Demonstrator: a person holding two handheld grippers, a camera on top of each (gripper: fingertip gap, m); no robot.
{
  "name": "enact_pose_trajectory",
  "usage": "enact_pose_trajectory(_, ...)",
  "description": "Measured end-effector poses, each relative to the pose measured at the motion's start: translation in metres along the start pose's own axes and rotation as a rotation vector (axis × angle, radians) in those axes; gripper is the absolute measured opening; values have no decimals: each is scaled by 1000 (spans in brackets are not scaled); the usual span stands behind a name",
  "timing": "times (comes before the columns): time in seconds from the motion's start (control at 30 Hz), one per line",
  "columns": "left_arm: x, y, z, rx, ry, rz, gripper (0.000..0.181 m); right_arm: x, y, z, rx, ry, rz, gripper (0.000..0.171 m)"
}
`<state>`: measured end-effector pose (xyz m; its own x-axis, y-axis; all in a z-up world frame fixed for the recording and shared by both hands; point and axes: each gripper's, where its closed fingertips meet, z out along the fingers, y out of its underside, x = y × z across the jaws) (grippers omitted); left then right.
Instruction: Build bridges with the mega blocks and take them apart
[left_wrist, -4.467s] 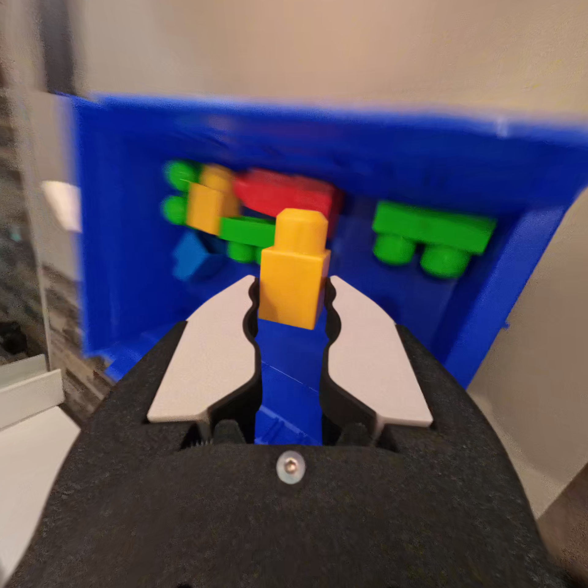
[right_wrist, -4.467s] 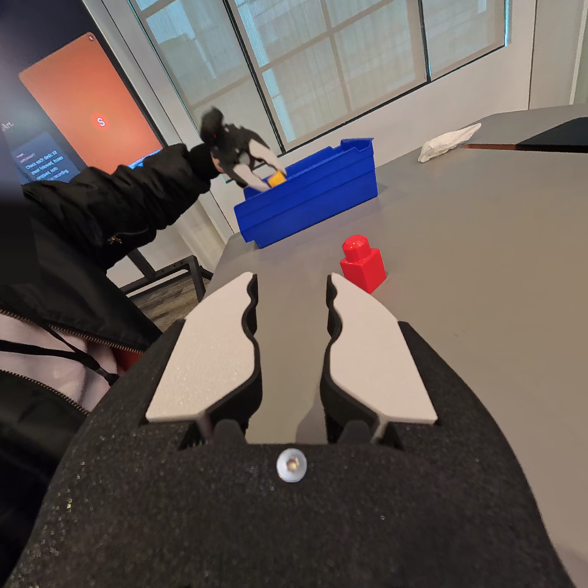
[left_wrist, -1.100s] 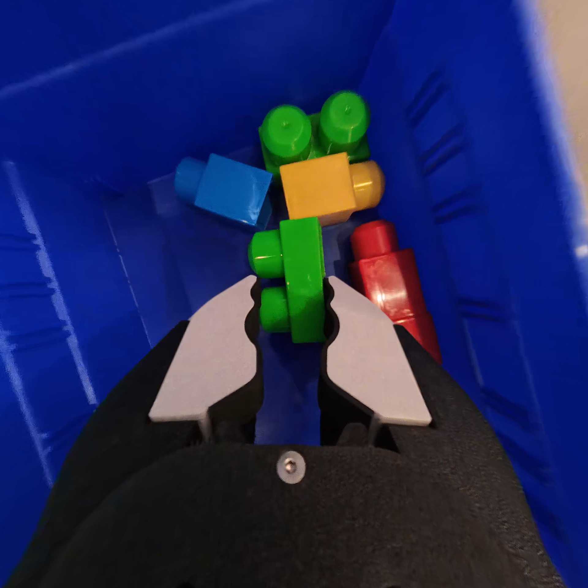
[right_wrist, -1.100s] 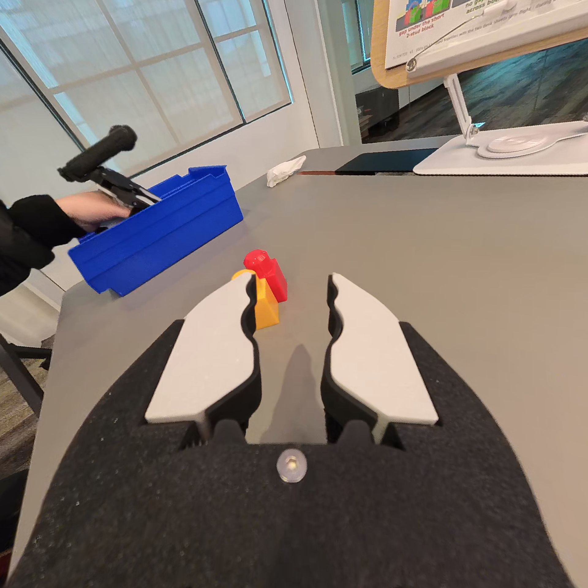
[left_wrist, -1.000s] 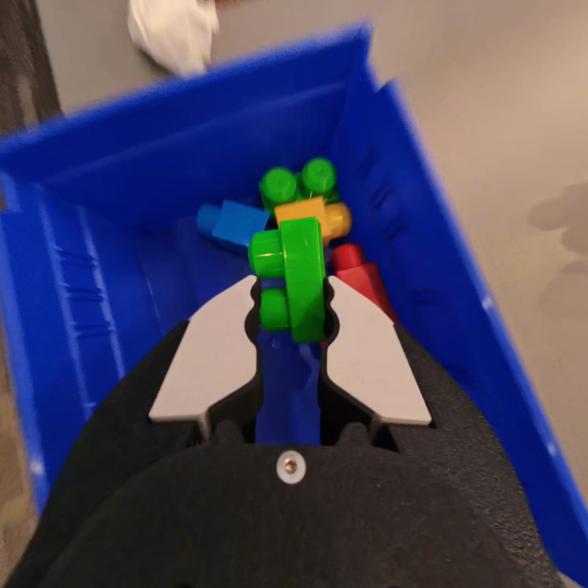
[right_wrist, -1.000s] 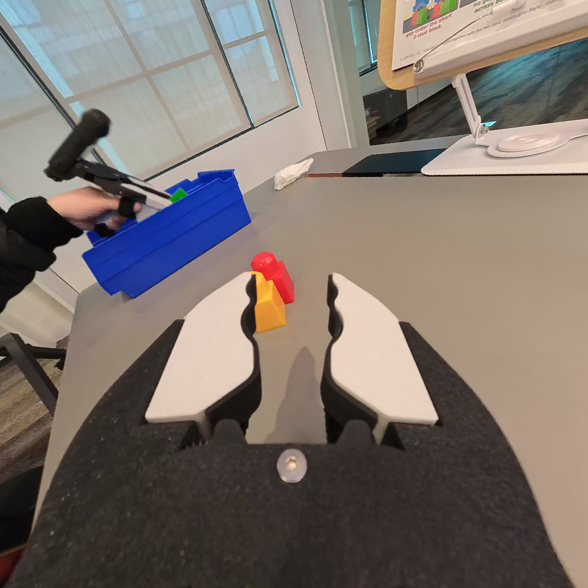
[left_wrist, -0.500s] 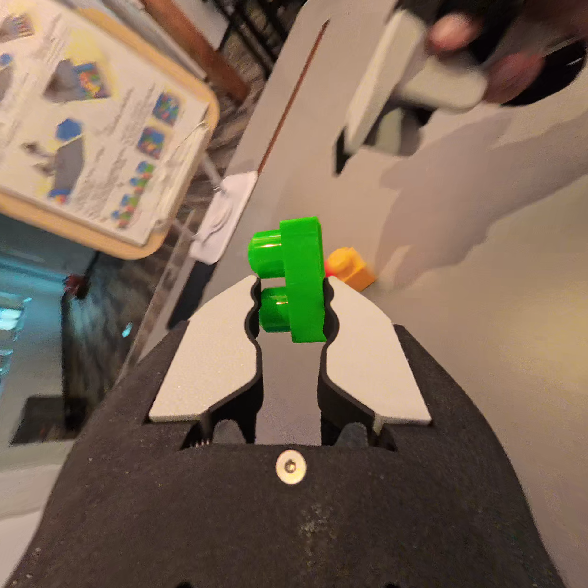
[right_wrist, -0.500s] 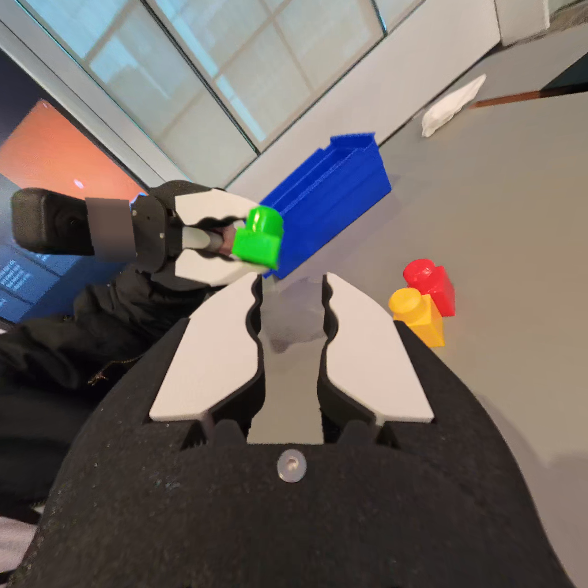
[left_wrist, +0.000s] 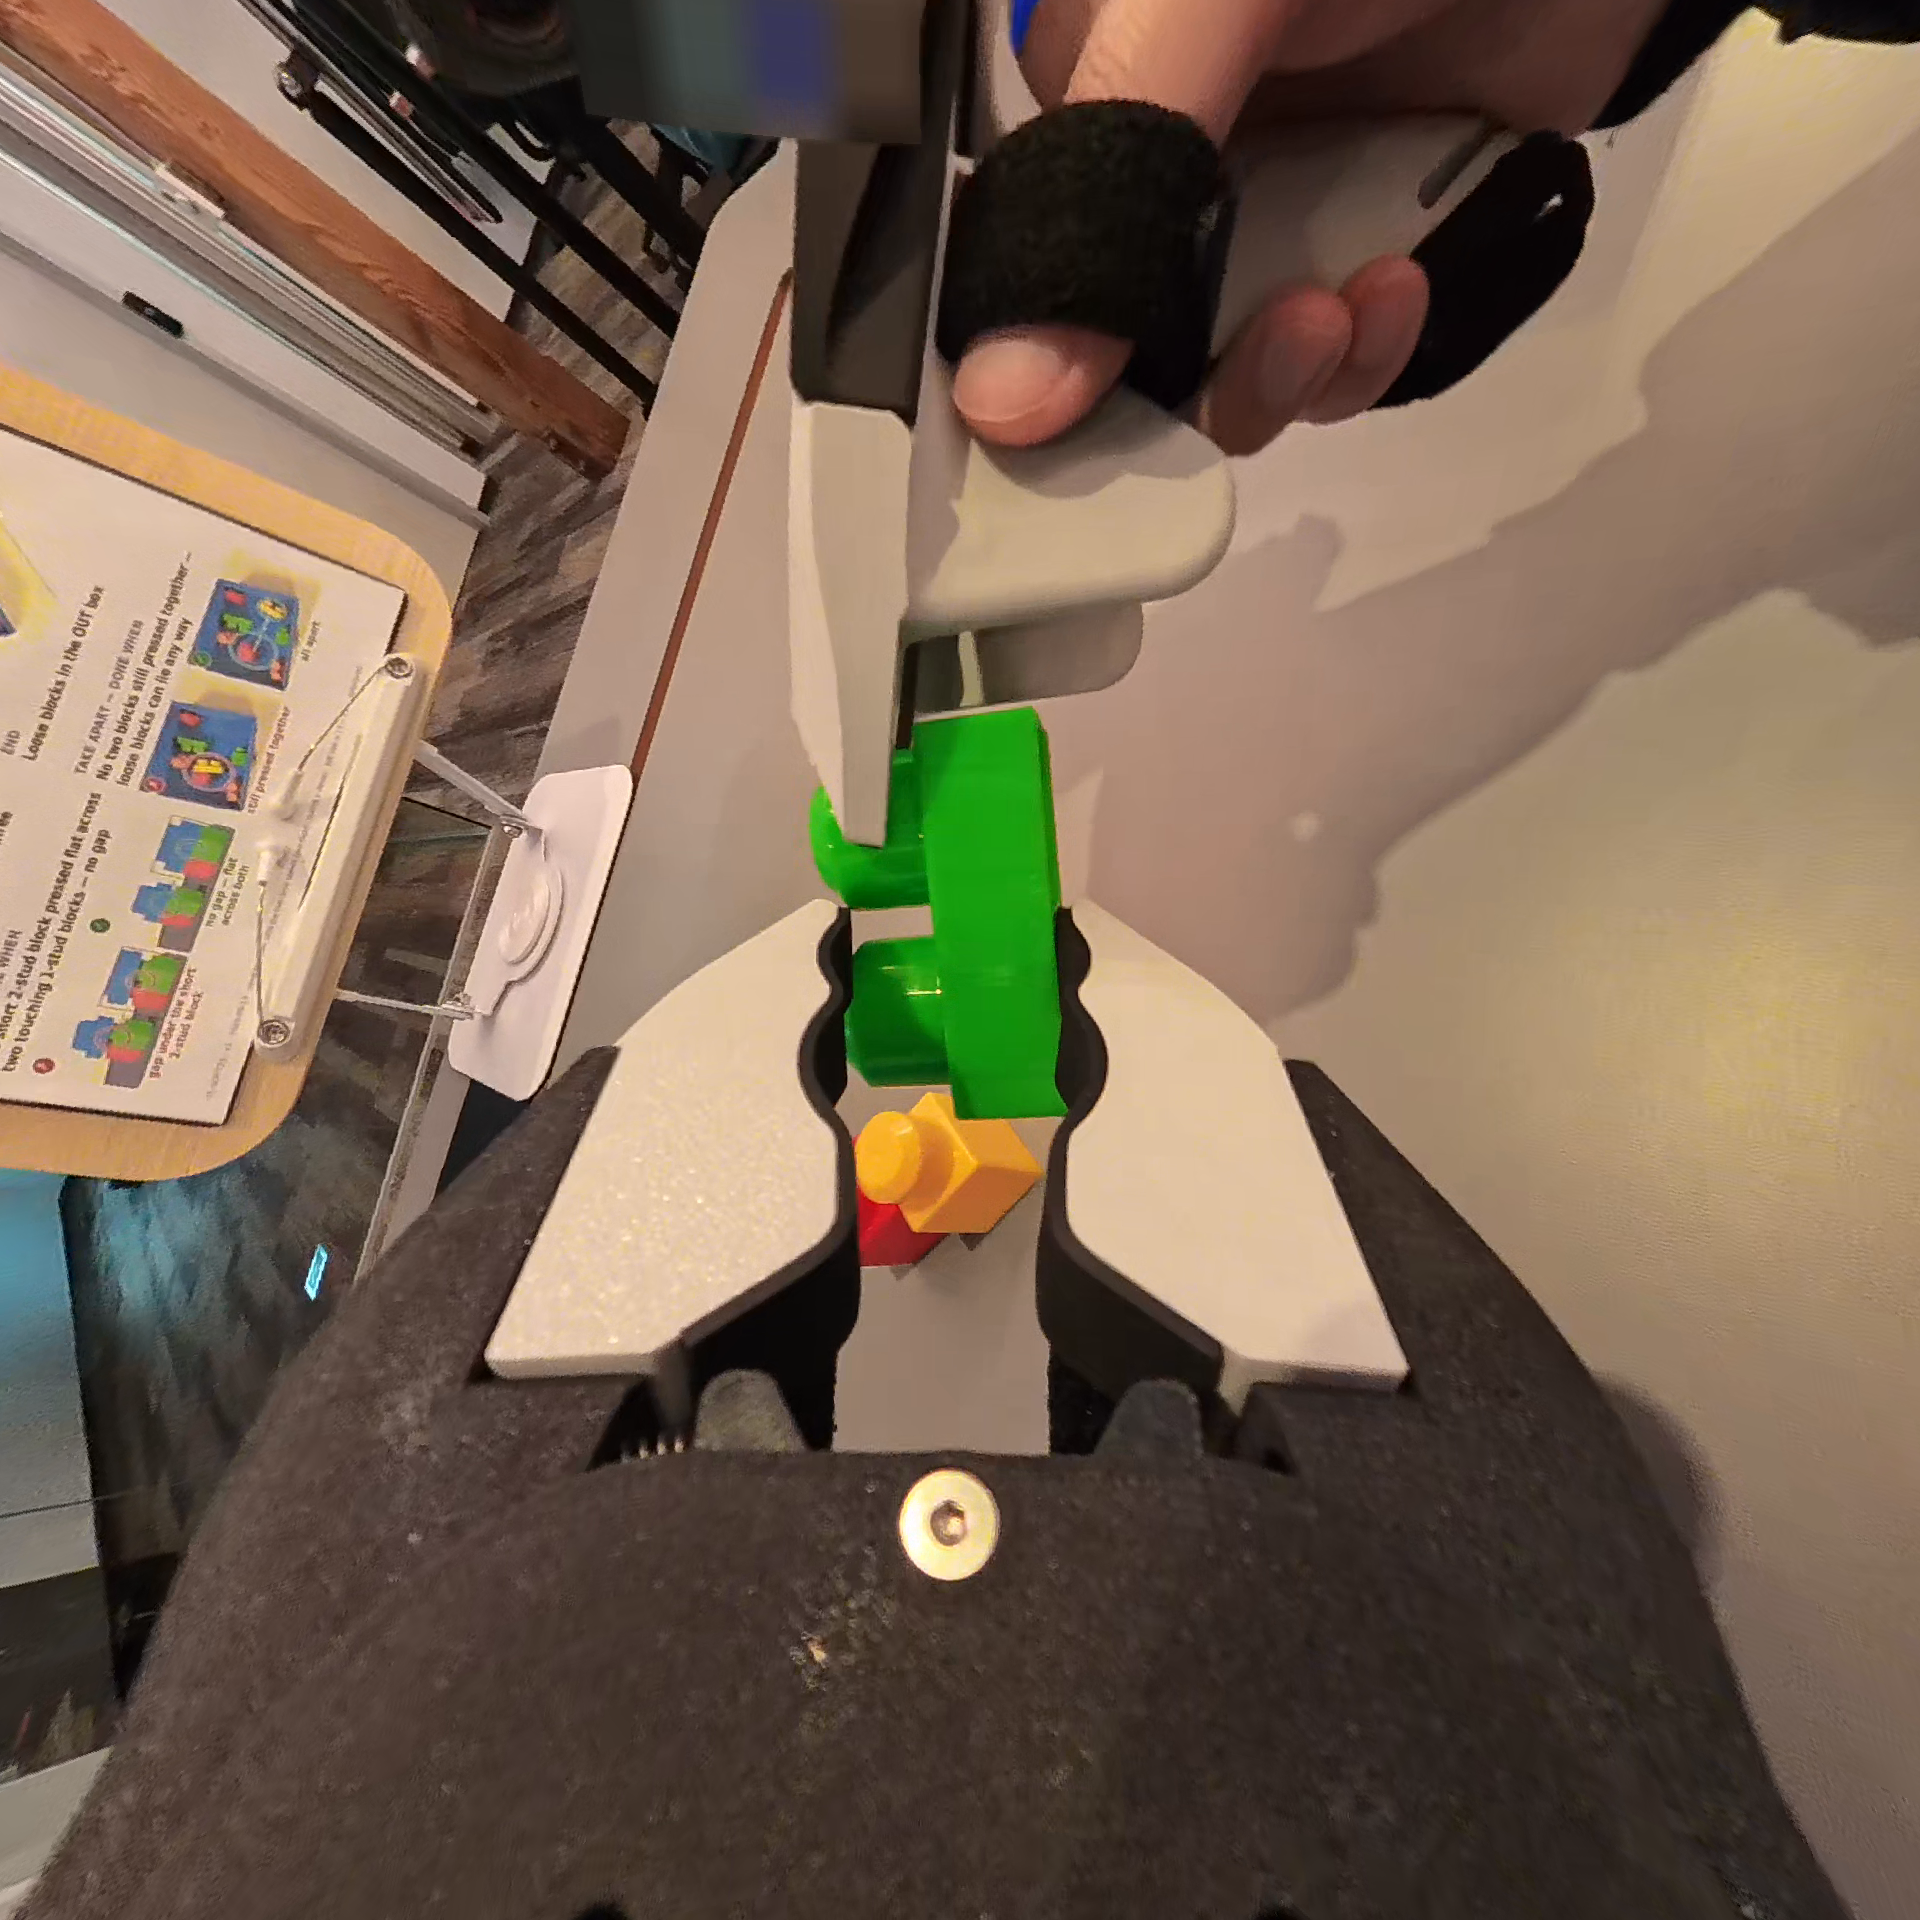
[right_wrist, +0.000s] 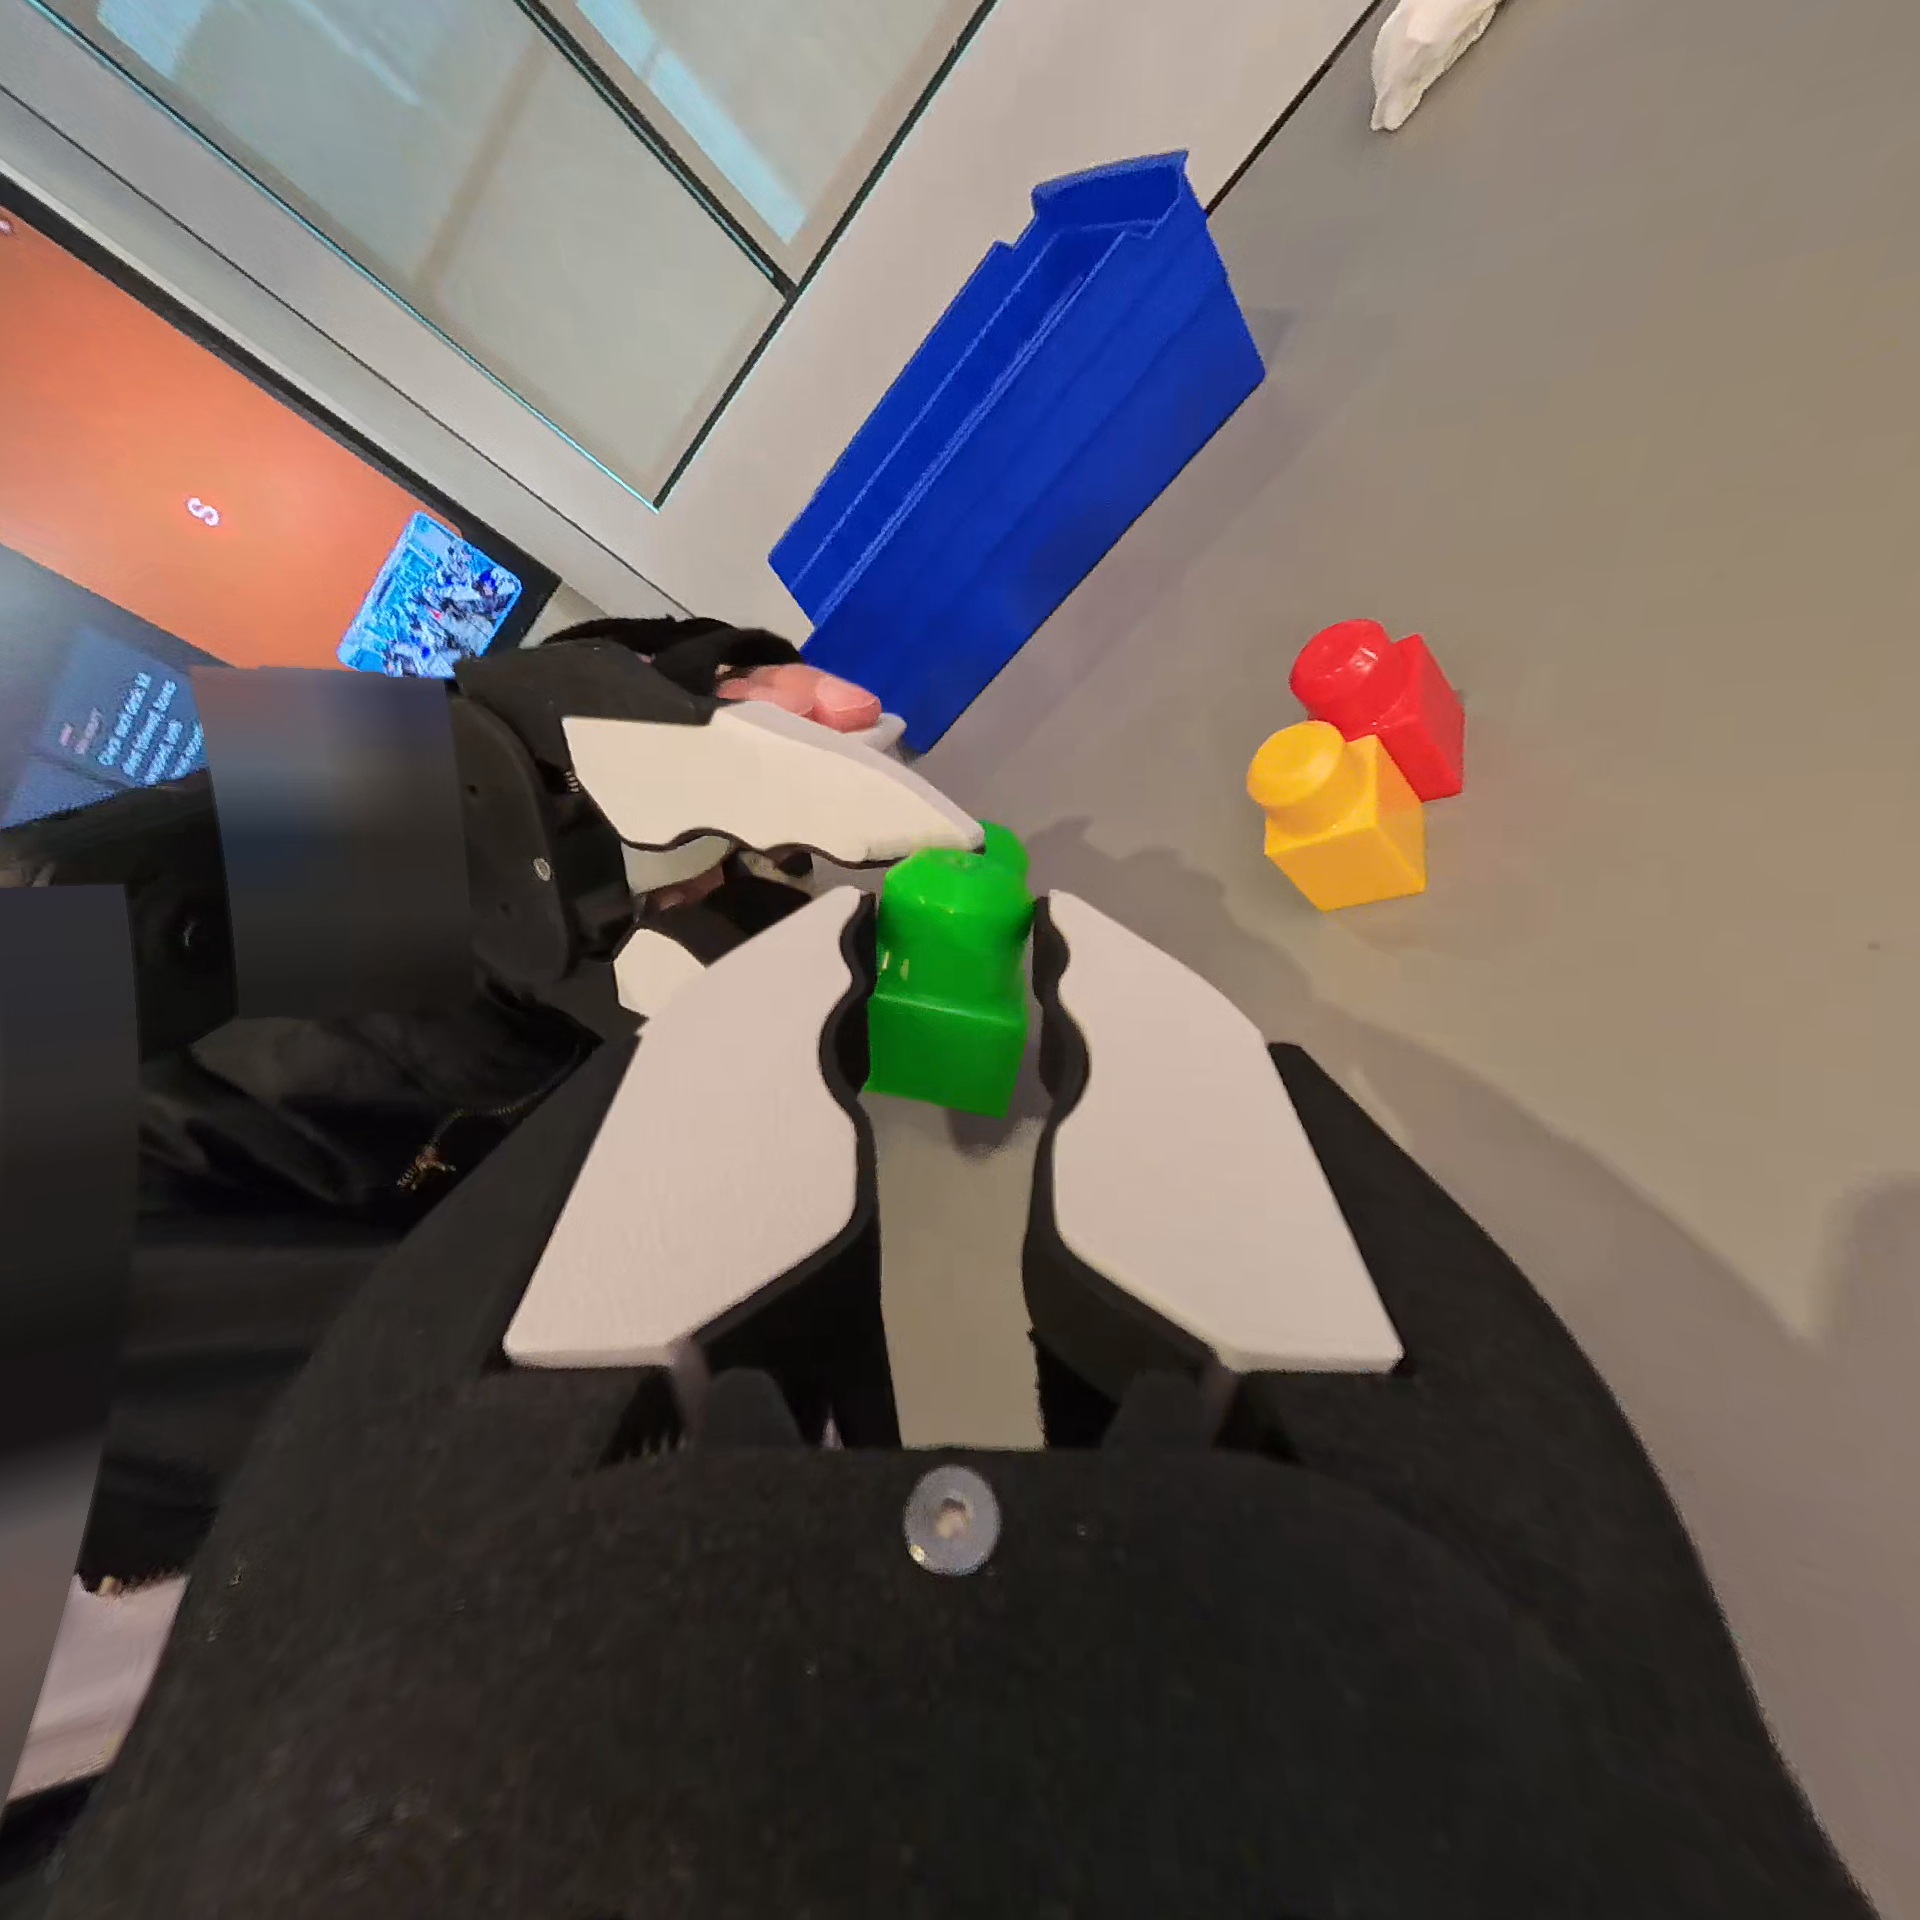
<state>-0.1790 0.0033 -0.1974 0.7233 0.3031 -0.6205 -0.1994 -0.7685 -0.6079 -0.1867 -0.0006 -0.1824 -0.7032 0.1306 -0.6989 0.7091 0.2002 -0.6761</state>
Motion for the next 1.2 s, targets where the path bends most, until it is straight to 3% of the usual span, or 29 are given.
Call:
enact_pose_trajectory(0.13,0,2,-2,-24,-44,-24,43,2,4,-4,2,-3,-47,28)
enact_pose_trajectory(0.2,-2,15,-6,-58,-78,-110,59,14,2,-14,51,47,-88,28)
enact_pose_trajectory(0.37,5,79,-8,-84,-69,-601,62,77,-7,-65,193,318,-323,28)
enact_pose_trajectory(0.47,5,114,-1,-130,-117,-747,61,109,-10,-90,238,486,-493,28)
enact_pose_trajectory(0.63,0,134,11,-198,-182,-766,69,143,3,-97,166,592,-567,28)
enact_pose_trajectory(0.93,-2,136,25,-210,-200,-790,66,157,21,-103,66,615,-546,28)
enact_pose_trajectory(1.03,-1,139,23,-212,-212,-794,66,147,14,-111,141,636,-560,42)
enact_pose_trajectory(1.1,0,141,19,-215,-218,-791,65,120,2,-114,231,641,-644,38)
enact_pose_trajectory(1.2,0,147,16,-225,-217,-786,61,80,-10,-86,246,567,-729,12)
